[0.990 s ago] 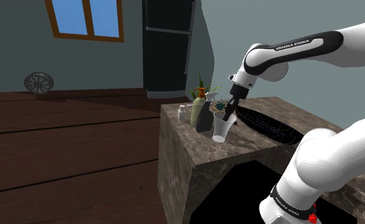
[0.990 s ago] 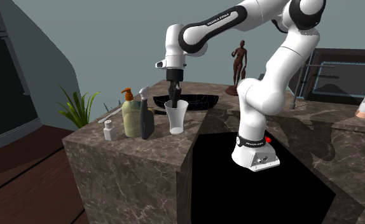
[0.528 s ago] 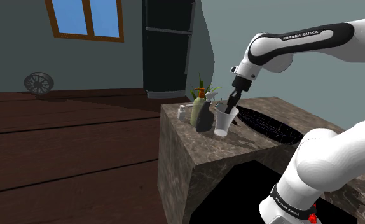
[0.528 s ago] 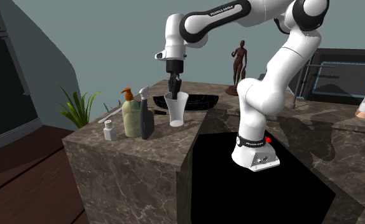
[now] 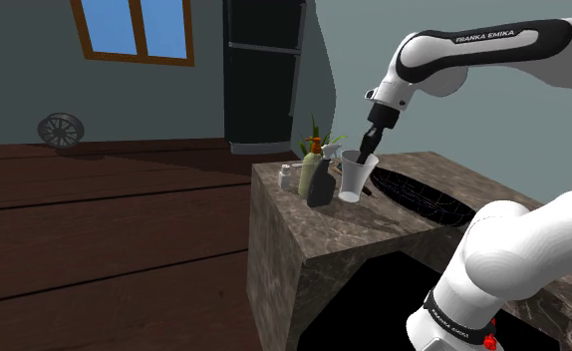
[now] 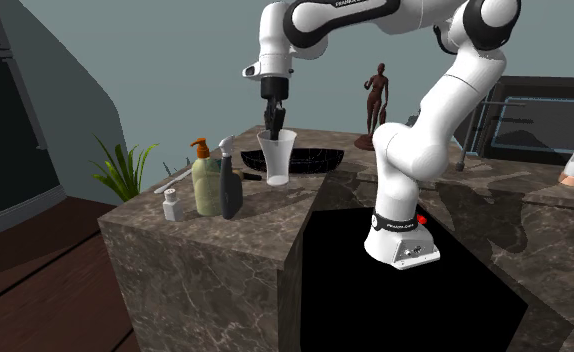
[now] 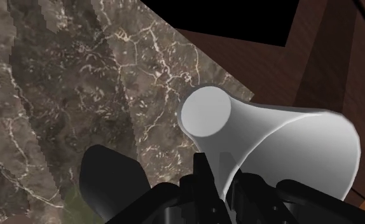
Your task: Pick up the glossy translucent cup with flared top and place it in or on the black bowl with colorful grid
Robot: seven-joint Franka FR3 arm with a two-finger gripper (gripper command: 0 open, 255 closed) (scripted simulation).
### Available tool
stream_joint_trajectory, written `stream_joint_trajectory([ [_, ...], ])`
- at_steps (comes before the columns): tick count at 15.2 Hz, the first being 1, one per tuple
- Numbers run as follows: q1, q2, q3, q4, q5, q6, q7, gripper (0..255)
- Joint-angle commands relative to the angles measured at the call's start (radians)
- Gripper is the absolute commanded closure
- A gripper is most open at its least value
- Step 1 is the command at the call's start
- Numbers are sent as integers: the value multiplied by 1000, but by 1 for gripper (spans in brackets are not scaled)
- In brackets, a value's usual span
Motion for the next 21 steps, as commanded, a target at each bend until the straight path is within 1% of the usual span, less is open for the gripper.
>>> stream_joint_trajectory([
  [1, 1, -2, 4, 25, 1, -26, 7, 255],
  [6, 5, -4, 11, 82, 4, -83, 21, 255],
  [10, -25, 17, -72, 138, -41, -133, -70, 255],
  [14, -45, 57, -159, 211, -78, -178, -165, 255],
  [21, -50, 173, -326, 379, -112, -250, -345, 255],
])
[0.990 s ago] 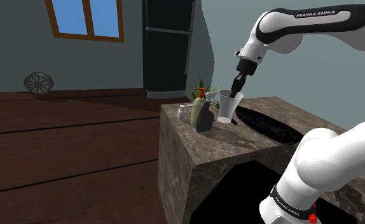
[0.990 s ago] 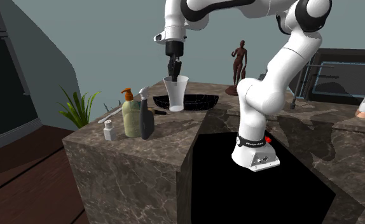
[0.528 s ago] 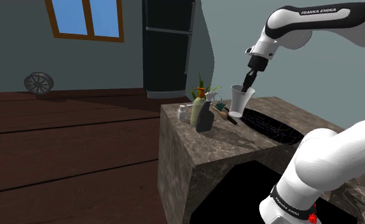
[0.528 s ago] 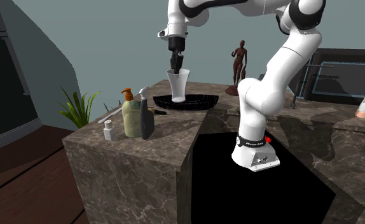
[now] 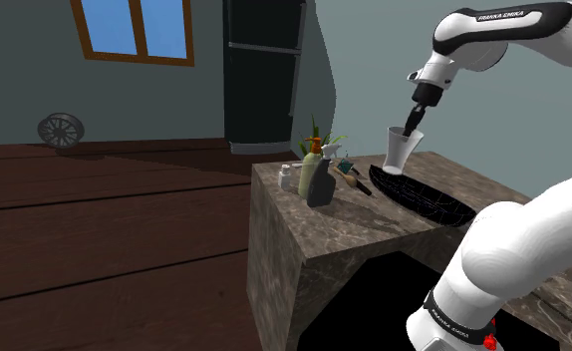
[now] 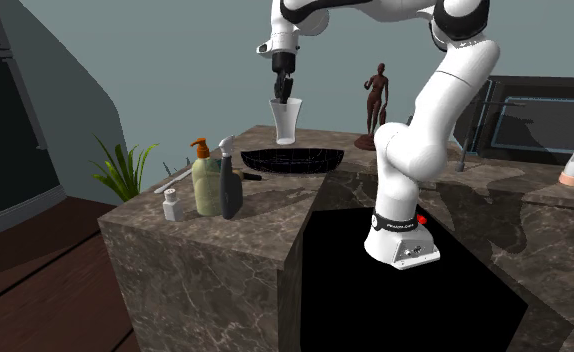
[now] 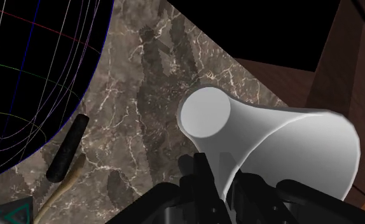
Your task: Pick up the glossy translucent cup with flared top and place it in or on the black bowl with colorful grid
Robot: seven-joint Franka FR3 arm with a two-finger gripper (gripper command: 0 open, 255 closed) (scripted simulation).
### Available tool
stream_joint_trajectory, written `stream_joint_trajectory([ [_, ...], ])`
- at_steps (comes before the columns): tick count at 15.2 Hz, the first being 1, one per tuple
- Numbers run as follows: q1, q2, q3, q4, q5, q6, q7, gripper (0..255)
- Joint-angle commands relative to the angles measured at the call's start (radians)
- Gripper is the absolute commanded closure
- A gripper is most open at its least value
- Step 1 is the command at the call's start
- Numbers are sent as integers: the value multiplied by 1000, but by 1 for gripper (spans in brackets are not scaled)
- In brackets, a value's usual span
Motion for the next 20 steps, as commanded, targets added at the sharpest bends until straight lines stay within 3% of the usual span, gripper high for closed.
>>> stream_joint_trajectory([
  [1, 6, 45, -51, 56, -1, -18, -55, 255],
  [5, 23, 151, -169, 180, 17, -59, -178, 255],
  [9, 50, 303, -319, 326, 81, -107, -329, 255],
  [12, 48, 487, -457, 455, 198, -163, -490, 255],
  [14, -20, 655, -521, 556, 321, -223, -621, 255],
  [15, -57, 699, -521, 587, 353, -242, -653, 255],
  [16, -65, 688, -502, 569, 343, -225, -648, 255],
  [20, -49, 672, -500, 505, 330, -166, -648, 255],
])
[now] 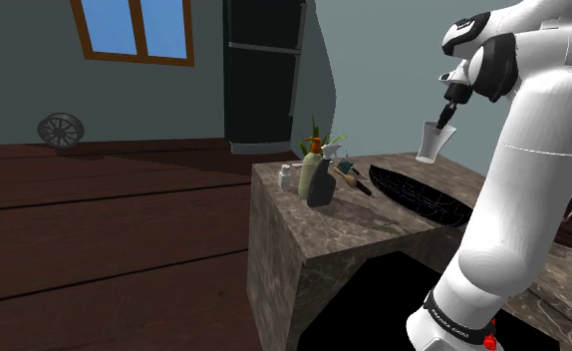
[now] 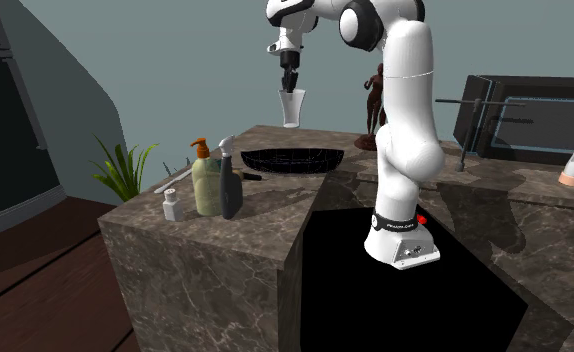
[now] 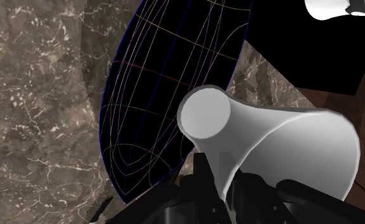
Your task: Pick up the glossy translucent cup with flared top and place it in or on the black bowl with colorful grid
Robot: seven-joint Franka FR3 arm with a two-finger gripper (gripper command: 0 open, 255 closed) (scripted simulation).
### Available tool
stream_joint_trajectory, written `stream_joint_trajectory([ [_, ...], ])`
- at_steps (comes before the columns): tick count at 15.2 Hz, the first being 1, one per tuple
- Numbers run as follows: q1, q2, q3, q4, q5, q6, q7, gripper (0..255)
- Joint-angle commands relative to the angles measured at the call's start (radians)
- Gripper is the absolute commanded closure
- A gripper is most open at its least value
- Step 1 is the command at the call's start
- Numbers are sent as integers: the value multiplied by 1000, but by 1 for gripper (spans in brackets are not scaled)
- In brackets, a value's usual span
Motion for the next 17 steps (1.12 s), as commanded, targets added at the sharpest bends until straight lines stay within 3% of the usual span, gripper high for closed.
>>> stream_joint_trajectory([
  [1, 6, -4, 0, -29, -3, 28, -3, 255],
  [17, 15, 18, 11, -225, 20, 226, -50, 255],
])
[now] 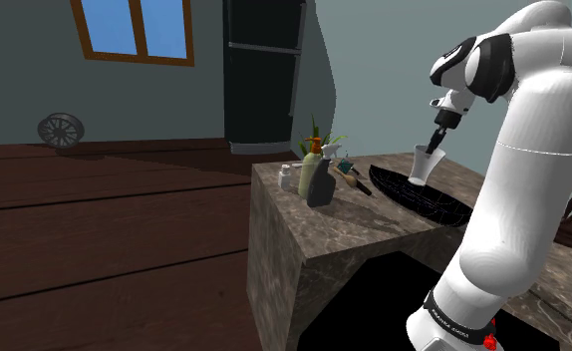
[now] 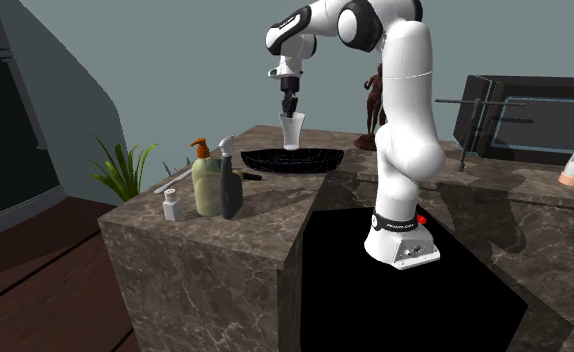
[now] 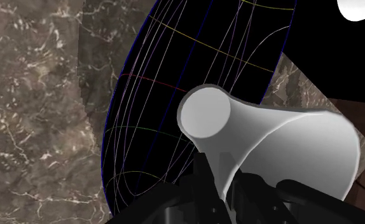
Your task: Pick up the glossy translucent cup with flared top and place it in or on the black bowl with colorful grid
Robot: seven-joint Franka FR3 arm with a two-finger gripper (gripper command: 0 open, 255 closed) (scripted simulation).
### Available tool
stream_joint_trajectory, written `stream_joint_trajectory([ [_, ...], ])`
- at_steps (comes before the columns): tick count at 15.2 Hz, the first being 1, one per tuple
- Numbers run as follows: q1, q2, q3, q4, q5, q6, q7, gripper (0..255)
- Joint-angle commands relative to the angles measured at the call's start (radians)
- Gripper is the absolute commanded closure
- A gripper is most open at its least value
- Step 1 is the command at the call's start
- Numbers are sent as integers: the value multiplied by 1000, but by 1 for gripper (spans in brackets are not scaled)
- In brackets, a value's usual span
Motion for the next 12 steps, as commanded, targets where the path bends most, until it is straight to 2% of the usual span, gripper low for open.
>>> stream_joint_trajectory([
  [1, -3, 7, 2, -3, 6, 6, -5, 255],
  [7, -3, 7, 2, -3, 6, 6, -5, 255],
  [8, -3, 7, 2, -3, 6, 6, -5, 0],
  [12, -3, 7, 2, -3, 6, 6, -5, 0],
])
